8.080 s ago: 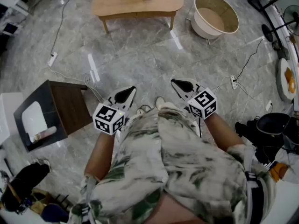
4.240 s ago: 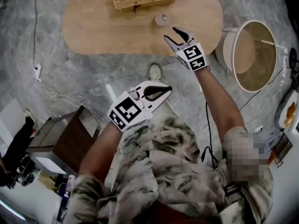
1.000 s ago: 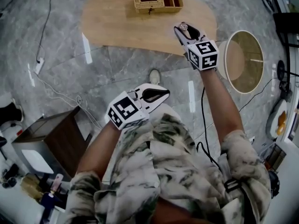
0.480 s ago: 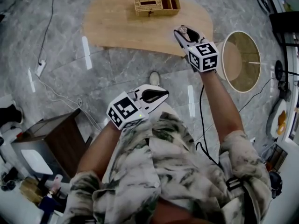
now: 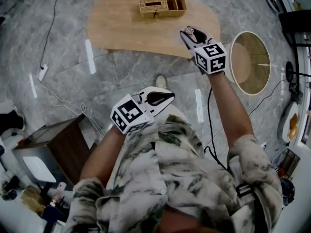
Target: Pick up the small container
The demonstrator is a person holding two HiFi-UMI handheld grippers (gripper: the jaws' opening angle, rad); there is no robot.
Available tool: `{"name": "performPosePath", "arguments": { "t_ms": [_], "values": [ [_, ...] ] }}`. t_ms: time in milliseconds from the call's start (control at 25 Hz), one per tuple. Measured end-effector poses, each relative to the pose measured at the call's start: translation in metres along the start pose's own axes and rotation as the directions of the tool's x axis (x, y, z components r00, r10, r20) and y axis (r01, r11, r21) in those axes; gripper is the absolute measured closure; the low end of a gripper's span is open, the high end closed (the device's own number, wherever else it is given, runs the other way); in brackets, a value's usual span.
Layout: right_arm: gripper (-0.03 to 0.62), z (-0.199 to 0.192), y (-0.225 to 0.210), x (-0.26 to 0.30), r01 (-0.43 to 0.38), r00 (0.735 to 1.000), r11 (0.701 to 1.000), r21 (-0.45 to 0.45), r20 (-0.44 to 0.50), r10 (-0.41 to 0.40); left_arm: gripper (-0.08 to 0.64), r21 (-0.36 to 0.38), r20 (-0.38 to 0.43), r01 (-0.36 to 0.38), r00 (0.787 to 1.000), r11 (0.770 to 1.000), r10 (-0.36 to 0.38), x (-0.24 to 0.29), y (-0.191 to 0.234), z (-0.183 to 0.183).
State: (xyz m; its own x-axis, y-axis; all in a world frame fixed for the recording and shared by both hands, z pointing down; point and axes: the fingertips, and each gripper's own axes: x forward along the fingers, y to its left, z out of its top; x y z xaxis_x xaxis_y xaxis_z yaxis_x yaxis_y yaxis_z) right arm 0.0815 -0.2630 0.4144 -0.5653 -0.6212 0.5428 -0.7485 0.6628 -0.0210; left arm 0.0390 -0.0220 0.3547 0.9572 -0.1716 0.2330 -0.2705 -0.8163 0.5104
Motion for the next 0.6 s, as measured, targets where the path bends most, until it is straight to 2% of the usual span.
{"name": "performPosePath", "arguments": {
  "t_ms": [600],
  "values": [
    [0.436,-0.006,-0.012,0.007,0.013,1.0,1.0,0.018,-0.021,-0.012,0.538,-0.013,-0.012,0.021,1.0,1.0,-0.021,0.005,0.013,0.003]
  ]
}}
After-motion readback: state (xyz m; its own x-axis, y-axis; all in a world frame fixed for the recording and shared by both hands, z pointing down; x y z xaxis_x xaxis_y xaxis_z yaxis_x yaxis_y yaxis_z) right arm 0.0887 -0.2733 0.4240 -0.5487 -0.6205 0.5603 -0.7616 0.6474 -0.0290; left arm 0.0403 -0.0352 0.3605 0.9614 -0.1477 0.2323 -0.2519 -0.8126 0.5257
